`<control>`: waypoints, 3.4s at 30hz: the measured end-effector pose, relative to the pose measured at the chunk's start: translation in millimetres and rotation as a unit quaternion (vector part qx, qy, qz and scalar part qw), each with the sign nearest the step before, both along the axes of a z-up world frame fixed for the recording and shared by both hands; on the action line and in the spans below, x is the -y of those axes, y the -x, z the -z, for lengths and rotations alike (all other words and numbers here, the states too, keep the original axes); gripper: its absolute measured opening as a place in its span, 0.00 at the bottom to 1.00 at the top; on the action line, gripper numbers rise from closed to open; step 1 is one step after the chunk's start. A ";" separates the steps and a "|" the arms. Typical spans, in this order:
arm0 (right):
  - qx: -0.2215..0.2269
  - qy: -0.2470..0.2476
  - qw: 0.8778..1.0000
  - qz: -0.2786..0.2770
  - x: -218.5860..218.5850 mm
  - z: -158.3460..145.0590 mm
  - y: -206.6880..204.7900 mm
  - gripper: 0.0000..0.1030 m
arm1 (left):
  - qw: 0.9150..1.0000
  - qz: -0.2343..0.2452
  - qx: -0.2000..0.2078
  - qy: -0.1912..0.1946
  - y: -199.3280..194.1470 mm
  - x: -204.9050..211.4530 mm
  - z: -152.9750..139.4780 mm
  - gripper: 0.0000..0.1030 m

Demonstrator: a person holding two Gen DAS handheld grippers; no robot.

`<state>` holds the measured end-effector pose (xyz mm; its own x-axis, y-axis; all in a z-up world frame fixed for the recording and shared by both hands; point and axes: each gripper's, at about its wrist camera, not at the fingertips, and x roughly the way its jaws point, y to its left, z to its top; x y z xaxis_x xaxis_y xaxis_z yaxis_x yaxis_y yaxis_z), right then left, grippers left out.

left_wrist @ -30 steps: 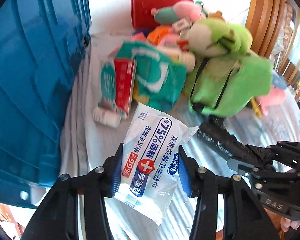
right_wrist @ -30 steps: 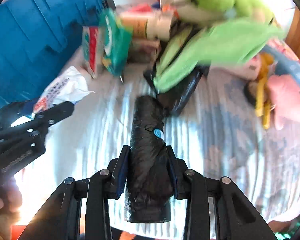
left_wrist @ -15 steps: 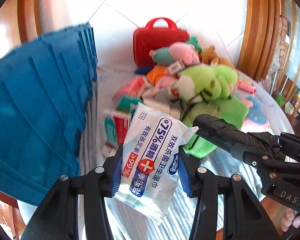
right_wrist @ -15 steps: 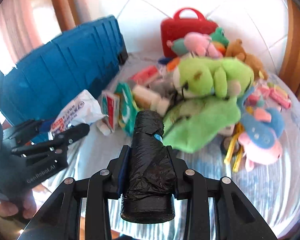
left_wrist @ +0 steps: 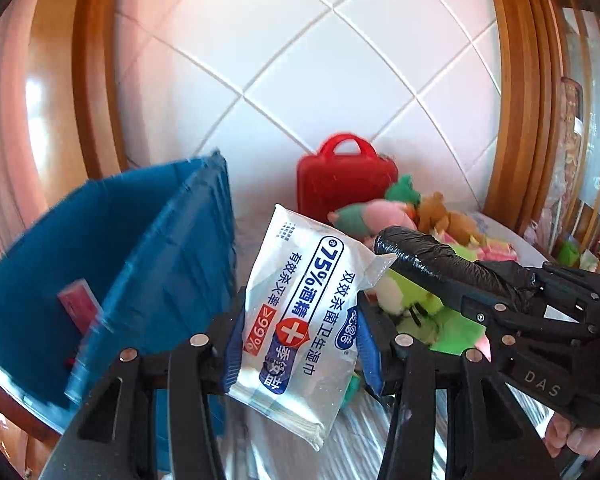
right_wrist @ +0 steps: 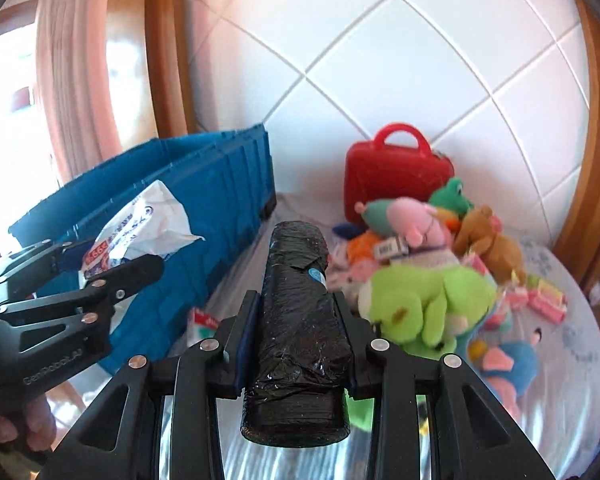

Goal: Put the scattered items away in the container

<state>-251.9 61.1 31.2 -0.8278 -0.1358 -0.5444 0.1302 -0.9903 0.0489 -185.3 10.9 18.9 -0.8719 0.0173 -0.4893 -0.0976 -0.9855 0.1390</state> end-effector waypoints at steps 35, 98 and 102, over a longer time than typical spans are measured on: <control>0.336 -0.127 0.933 -0.031 382.7 93.5 308.9 0.33 | 0.874 -0.073 0.480 -0.005 237.7 398.8 85.0 0.46; 0.088 -0.001 0.996 -0.016 196.3 -71.2 22.9 1.00 | 0.994 -0.107 -0.022 -0.009 -36.6 209.7 -94.1 1.00; 0.091 0.004 0.996 -0.024 176.0 -74.5 9.2 1.00 | 0.993 -0.115 0.021 -0.022 -33.9 180.4 -86.5 1.00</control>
